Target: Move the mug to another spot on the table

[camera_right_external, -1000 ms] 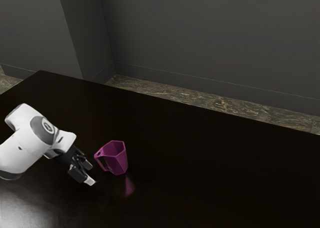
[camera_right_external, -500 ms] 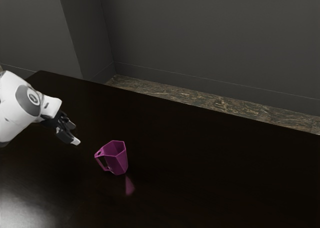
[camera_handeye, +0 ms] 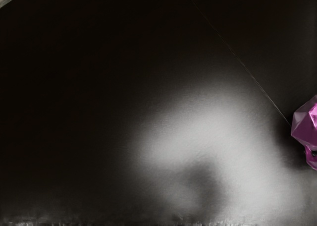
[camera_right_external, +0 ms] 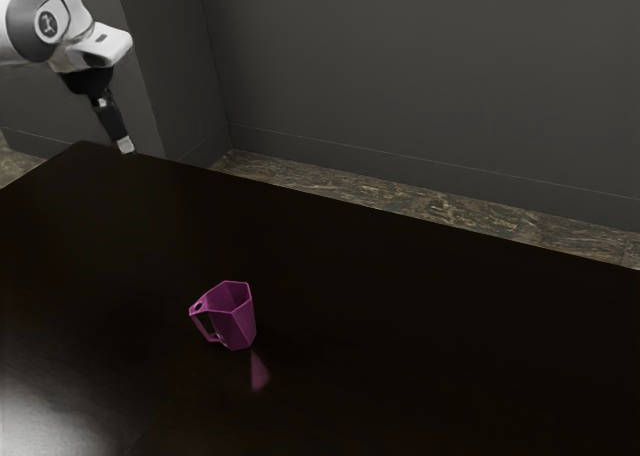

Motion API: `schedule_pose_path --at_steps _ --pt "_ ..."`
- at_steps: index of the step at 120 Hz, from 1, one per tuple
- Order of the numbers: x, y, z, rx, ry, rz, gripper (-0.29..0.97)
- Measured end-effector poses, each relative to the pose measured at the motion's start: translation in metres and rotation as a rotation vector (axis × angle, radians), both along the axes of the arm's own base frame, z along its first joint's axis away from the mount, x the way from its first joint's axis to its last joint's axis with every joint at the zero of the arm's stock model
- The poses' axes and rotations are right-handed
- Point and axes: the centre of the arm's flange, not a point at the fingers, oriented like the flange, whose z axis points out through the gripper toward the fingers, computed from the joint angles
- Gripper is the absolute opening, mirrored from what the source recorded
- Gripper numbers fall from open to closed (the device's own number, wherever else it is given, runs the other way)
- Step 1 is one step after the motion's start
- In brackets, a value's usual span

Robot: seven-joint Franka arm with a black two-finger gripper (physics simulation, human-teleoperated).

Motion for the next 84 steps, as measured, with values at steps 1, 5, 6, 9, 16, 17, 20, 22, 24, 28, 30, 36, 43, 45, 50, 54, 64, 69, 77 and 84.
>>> schedule_pose_path --at_steps 1,5,6,9,16,17,20,22,24,28,30,36,43,45,50,54,64,69,77,84 --pt "0.0 -0.002 0.004 0.0 0.002 0.005 0.68" --pt "-0.001 -0.01 0.016 -0.002 0.009 0.025 0.68" --pt "-0.001 -0.013 0.02 -0.003 0.011 0.029 0.68" --pt "-0.002 -0.02 0.027 -0.005 0.018 0.041 0.68" --pt "-0.005 -0.037 0.039 -0.014 0.045 0.064 0.68" --pt "-0.005 -0.04 0.04 -0.015 0.049 0.067 0.68" --pt "-0.006 -0.048 0.044 -0.018 0.061 0.075 0.68" --pt "-0.007 -0.053 0.047 -0.02 0.067 0.08 0.68" --pt "-0.009 -0.058 0.05 -0.021 0.071 0.085 0.68" --pt "-0.012 -0.069 0.056 -0.024 0.08 0.094 0.68" --pt "-0.013 -0.075 0.057 -0.025 0.085 0.098 0.68" --pt "-0.015 -0.094 0.06 -0.029 0.102 0.101 0.68" --pt "-0.016 -0.122 0.062 -0.029 0.12 0.091 0.68" --pt "-0.016 -0.13 0.064 -0.029 0.122 0.086 0.68" --pt "-0.017 -0.151 0.067 -0.028 0.128 0.072 0.68" --pt "-0.018 -0.168 0.07 -0.026 0.131 0.061 0.68" --pt "-0.019 -0.202 0.069 -0.021 0.148 0.041 0.68" --pt "-0.019 -0.215 0.067 -0.014 0.156 0.038 0.68" --pt "-0.02 -0.23 0.064 -0.006 0.165 0.039 0.68" --pt "-0.021 -0.239 0.064 -0.003 0.17 0.045 0.68"
